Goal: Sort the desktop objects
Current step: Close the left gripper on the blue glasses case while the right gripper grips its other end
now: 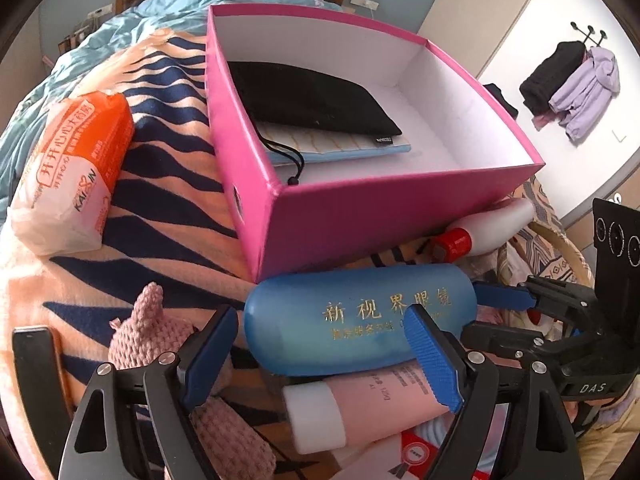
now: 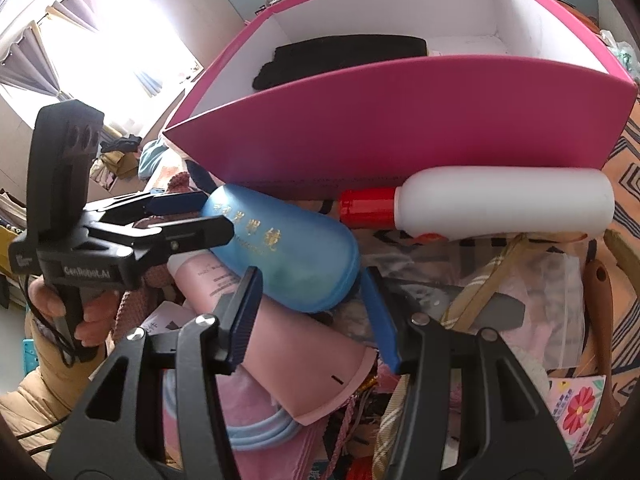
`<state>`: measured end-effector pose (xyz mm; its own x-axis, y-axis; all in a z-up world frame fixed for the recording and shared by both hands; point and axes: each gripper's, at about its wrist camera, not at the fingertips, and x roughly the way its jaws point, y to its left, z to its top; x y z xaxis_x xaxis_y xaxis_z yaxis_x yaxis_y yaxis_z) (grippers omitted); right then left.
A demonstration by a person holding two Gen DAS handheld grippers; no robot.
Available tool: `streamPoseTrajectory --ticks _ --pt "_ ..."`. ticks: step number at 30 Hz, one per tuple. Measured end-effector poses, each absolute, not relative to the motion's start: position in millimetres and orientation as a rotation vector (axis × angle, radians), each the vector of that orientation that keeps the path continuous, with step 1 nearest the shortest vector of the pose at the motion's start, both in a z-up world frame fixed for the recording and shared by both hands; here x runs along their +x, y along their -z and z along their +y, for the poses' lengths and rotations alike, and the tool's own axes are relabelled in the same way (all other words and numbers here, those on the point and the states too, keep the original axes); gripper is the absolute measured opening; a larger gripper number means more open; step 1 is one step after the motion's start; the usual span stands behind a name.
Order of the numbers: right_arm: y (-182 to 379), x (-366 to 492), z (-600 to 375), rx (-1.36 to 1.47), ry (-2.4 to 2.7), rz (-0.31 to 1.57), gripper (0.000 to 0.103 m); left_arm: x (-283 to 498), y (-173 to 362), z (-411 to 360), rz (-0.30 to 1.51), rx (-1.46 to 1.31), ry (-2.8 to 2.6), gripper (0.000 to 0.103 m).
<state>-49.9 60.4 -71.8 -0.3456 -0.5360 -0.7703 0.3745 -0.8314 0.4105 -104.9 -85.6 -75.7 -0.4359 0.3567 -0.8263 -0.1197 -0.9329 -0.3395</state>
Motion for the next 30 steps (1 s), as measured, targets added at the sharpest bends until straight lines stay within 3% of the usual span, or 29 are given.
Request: streamPoseTrajectory --ticks 15,21,27,30 --pt "72.9 -48.9 63.4 1.336 2.195 -0.231 0.054 -109.9 75.3 -101.5 -0.378 -1.486 -2.387 0.087" --pt "72.0 -48.6 64.7 1.335 2.196 -0.232 0.054 -113.0 78.3 -84.4 -0.287 -1.525 -2.31 0.088" --pt "73.2 -51.9 61.4 1.336 2.187 -0.25 0.054 -113.3 82.7 -68.5 -0.227 -1.573 -2.306 0.1" --pt "73.9 -54.4 62.9 1.332 2.184 -0.256 0.054 -112.1 81.9 -65.9 -0.227 -1.576 -2.322 0.101"
